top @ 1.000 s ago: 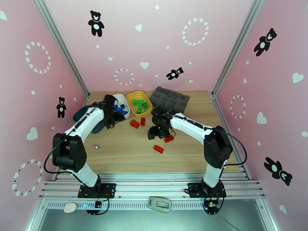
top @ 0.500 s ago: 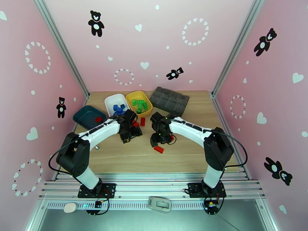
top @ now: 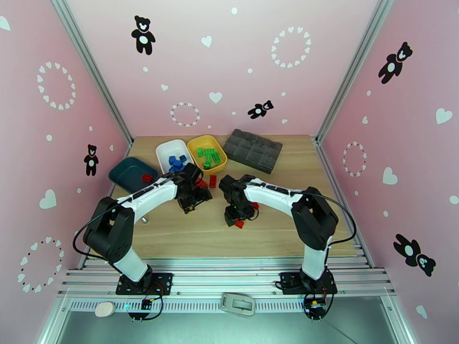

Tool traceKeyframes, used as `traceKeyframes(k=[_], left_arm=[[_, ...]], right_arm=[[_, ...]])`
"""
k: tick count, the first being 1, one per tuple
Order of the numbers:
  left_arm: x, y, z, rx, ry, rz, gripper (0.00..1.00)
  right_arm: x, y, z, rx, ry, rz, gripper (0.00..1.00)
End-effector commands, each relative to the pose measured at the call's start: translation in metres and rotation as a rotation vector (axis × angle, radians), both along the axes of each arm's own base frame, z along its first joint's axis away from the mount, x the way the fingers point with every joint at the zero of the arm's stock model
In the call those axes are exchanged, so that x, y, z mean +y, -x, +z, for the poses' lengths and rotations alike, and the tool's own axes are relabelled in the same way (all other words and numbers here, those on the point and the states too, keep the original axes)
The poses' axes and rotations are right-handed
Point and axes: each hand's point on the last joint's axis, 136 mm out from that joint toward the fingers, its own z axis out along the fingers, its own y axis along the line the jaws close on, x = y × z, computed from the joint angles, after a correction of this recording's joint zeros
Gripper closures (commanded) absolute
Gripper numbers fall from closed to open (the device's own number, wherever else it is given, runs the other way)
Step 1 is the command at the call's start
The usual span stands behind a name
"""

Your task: Sort the legos into containers by color

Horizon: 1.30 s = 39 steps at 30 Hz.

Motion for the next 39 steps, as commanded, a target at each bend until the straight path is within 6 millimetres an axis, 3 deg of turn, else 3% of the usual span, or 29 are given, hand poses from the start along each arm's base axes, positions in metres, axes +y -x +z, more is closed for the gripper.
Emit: traceKeyframes(k=[1, 13, 21, 27, 32, 35, 39], left_arm=[[0.004, -0.002, 0.010, -0.013, 0.034, 0.025, 0.19], [0.039, -0.005, 0.023, -0.029, 0.045, 0.097, 0.18], [0.046, -0.003, 0.026, -0.033, 0.059, 0.121, 0.18], [0.048, -0.006, 0.029, -0.036, 0.088, 0.138, 0.18], [0.065, -0.012, 0.041, -0.059, 0.130, 0.198, 0.18], [0.086, -0.015, 0.049, -0.074, 0.147, 0.260, 0.18], [0.117, -0.023, 0.064, -0.110, 0.177, 0.360, 0.18]], right_arm=[[-0.006, 0.004, -0.010, 0.020, 0.044, 0.018, 0.43], [-0.005, 0.000, -0.019, 0.020, 0.066, 0.026, 0.60], [-0.013, 0.005, -0.022, 0.025, 0.080, 0.025, 0.63], [-0.005, 0.001, -0.016, 0.014, 0.055, 0.023, 0.75], [0.019, -0.011, 0.004, -0.016, -0.041, 0.010, 0.82], [0.053, -0.020, 0.022, -0.018, -0.177, -0.003, 0.84], [0.114, -0.030, 0.044, 0.013, -0.376, -0.001, 0.84]])
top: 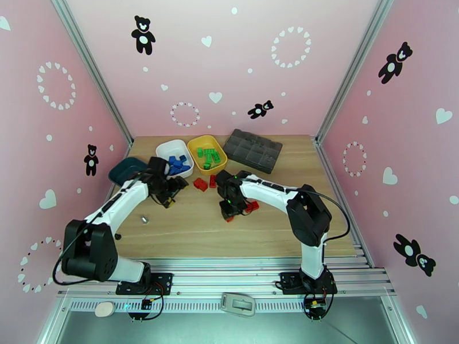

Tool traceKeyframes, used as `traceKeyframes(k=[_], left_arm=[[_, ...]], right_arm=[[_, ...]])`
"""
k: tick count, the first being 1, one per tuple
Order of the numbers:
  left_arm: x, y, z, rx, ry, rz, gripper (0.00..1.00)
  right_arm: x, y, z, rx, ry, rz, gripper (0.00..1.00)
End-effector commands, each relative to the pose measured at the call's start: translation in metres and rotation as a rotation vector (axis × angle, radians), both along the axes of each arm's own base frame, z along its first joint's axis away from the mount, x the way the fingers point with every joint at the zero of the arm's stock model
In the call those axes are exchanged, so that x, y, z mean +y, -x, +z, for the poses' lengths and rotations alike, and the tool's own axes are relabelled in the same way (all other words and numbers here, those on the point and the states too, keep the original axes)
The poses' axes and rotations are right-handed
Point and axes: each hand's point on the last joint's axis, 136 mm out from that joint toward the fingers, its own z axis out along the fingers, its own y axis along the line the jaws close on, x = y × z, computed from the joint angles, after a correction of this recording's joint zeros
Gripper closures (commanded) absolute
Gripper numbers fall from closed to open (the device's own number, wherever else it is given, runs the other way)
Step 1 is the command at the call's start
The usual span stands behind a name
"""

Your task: Sort the legos into containers by color

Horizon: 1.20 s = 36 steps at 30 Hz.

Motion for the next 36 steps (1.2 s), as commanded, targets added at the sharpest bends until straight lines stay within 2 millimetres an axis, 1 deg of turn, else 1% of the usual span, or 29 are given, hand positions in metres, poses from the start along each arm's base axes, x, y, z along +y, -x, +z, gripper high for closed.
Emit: traceKeyframes(k=[1, 4, 7, 12, 18, 21, 24, 27, 33, 36], left_arm=[[0.021, 0.002, 0.013, -0.018, 0.046, 0.066, 0.18], [0.047, -0.003, 0.021, -0.042, 0.072, 0.157, 0.18], [0.073, -0.007, 0.027, -0.060, 0.081, 0.236, 0.18], [0.107, -0.005, 0.033, -0.068, 0.085, 0.332, 0.18], [0.133, -0.002, 0.035, -0.068, 0.076, 0.394, 0.18], [0.141, -0.001, 0.035, -0.064, 0.077, 0.420, 0.18], [0.144, -0.001, 0.035, -0.058, 0.075, 0.430, 0.18], [0.144, 0.000, 0.038, -0.059, 0.074, 0.433, 0.18], [0.143, 0.008, 0.045, -0.060, 0.072, 0.450, 0.18], [0.141, 0.014, 0.047, -0.053, 0.071, 0.457, 0.19]], right_arm=[[0.063, -0.005, 0.018, 0.046, -0.199, 0.015, 0.84], [0.106, -0.014, 0.026, 0.074, -0.305, 0.022, 0.84], [0.144, -0.023, 0.035, 0.106, -0.408, 0.019, 0.84], [0.199, -0.038, 0.053, 0.136, -0.575, 0.008, 0.84], [0.254, -0.053, 0.065, 0.181, -0.752, -0.024, 0.83], [0.277, -0.061, 0.068, 0.206, -0.825, -0.050, 0.82], [0.296, -0.070, 0.070, 0.219, -0.903, -0.087, 0.80], [0.309, -0.085, 0.076, 0.211, -0.984, -0.140, 0.79], [0.319, -0.106, 0.077, 0.154, -1.049, -0.211, 0.76], [0.321, -0.115, 0.069, 0.135, -1.056, -0.255, 0.76]])
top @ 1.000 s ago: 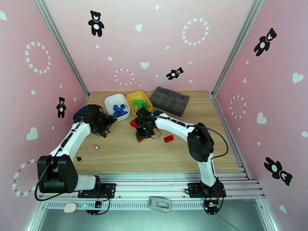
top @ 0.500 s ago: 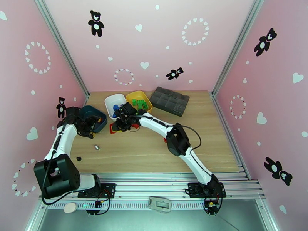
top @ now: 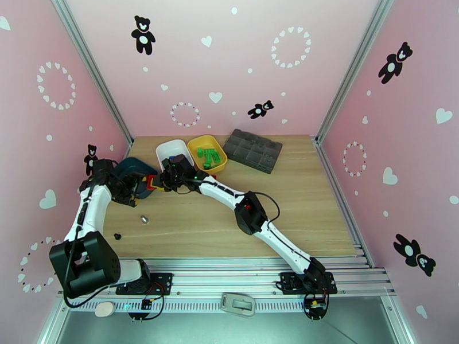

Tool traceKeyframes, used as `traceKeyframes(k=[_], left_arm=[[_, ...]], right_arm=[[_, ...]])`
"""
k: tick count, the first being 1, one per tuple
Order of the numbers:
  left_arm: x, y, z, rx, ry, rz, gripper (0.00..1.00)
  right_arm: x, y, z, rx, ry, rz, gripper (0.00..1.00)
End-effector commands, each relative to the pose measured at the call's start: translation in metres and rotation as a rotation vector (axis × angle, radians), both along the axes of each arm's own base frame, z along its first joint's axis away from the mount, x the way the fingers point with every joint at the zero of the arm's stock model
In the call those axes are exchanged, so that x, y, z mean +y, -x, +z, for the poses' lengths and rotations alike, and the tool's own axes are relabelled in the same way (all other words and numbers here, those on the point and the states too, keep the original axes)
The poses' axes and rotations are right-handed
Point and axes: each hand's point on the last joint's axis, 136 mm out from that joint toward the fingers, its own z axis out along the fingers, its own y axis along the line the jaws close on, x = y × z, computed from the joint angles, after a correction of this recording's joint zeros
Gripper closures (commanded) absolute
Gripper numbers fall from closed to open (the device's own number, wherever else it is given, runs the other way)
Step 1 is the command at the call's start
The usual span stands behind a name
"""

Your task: Sort the legos into containers by color

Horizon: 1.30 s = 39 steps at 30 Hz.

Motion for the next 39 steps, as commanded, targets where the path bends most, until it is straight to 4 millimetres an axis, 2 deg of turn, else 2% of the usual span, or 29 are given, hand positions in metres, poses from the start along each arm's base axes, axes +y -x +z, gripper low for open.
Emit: traceKeyframes(k=[1, 9, 15, 20, 22, 23, 27, 29, 34, 39], left_arm=[[0.000, 0.009, 0.015, -0.013, -0.008, 0.017, 0.19], [-0.001, 0.014, 0.030, -0.017, -0.027, -0.007, 0.19], [-0.003, 0.017, 0.029, -0.008, -0.022, -0.016, 0.19], [-0.006, 0.021, 0.025, -0.002, -0.013, -0.017, 0.19], [-0.007, 0.023, 0.025, -0.003, -0.012, -0.019, 0.19], [-0.008, 0.025, 0.026, -0.004, -0.013, -0.018, 0.19], [-0.011, 0.032, 0.026, -0.001, -0.014, -0.022, 0.19], [-0.012, 0.034, 0.026, -0.002, -0.017, -0.024, 0.19], [-0.013, 0.038, 0.029, -0.010, -0.018, -0.025, 0.19], [-0.014, 0.038, 0.034, -0.023, -0.036, -0.038, 0.19]], right_arm=[[0.009, -0.015, 0.011, -0.022, -0.072, -0.074, 0.76], [0.011, -0.034, 0.000, -0.059, -0.069, -0.164, 0.76], [0.013, -0.026, -0.013, -0.063, -0.042, -0.139, 0.79], [0.017, -0.019, -0.009, -0.072, -0.049, -0.125, 0.79], [0.017, -0.019, -0.009, -0.073, -0.050, -0.124, 0.75], [0.018, -0.018, -0.009, -0.072, -0.052, -0.122, 0.70], [0.019, -0.015, -0.003, -0.089, -0.057, -0.114, 0.32], [0.020, -0.013, 0.002, -0.098, -0.064, -0.105, 0.22], [0.021, -0.006, 0.013, -0.116, -0.077, -0.075, 0.20], [0.009, -0.001, 0.041, -0.219, -0.014, -0.041, 0.24]])
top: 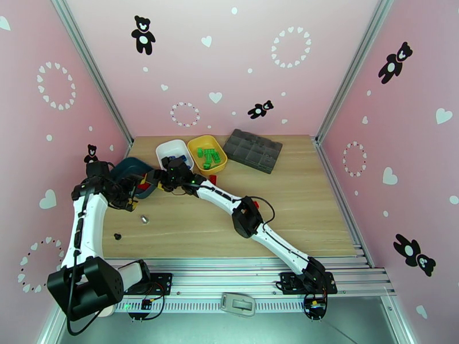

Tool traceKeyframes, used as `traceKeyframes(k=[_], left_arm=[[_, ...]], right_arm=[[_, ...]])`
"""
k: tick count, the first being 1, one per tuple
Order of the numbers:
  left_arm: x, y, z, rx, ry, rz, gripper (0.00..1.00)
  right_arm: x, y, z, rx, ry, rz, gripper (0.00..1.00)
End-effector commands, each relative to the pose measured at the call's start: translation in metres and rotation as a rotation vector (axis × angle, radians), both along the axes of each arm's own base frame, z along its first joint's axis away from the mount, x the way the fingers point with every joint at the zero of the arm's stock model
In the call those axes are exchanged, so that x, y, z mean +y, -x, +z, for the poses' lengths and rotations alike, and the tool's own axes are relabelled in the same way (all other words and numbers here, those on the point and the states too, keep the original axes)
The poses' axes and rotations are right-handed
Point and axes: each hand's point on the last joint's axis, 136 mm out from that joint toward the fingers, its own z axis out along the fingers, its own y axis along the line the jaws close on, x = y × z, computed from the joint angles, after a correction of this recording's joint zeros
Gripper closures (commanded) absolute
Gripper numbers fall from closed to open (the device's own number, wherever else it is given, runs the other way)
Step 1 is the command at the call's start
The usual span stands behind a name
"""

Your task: Sort the legos into containers by color

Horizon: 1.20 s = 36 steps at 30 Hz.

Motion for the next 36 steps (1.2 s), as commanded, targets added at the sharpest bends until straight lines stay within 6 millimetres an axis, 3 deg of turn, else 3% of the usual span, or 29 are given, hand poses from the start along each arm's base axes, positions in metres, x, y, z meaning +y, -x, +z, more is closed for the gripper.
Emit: traceKeyframes(k=[1, 5, 9, 13, 18, 22, 26, 32, 36], left_arm=[[-0.002, 0.007, 0.005, -0.008, -0.032, -0.026, 0.19], [-0.007, 0.010, 0.011, -0.029, -0.062, -0.050, 0.18], [-0.018, 0.016, 0.009, -0.039, -0.078, -0.075, 0.16], [-0.041, 0.018, -0.006, -0.010, -0.098, -0.134, 0.16], [-0.087, 0.011, -0.033, 0.064, -0.182, -0.275, 0.16], [-0.136, -0.002, -0.049, 0.113, -0.276, -0.443, 0.16], [-0.206, -0.020, -0.048, 0.096, -0.371, -0.659, 0.16], [-0.330, -0.035, -0.054, -0.011, -0.467, -1.072, 0.16], [-0.390, -0.037, -0.069, -0.090, -0.471, -1.290, 0.17]], right_arm=[[-0.012, 0.010, 0.067, -0.135, 0.019, 0.040, 0.25], [-0.047, 0.004, 0.097, -0.221, 0.142, 0.030, 0.27], [-0.096, -0.001, 0.110, -0.265, 0.296, 0.013, 0.27], [-0.169, -0.005, 0.103, -0.262, 0.524, -0.034, 0.27], [-0.271, -0.002, 0.082, -0.230, 0.795, -0.102, 0.27], [-0.355, 0.007, 0.074, -0.178, 0.926, -0.196, 0.25], [-0.436, 0.026, 0.064, -0.058, 0.977, -0.318, 0.24], [-0.522, 0.063, 0.046, 0.147, 0.960, -0.471, 0.23], [-0.560, 0.092, 0.041, 0.248, 0.932, -0.545, 0.22]])
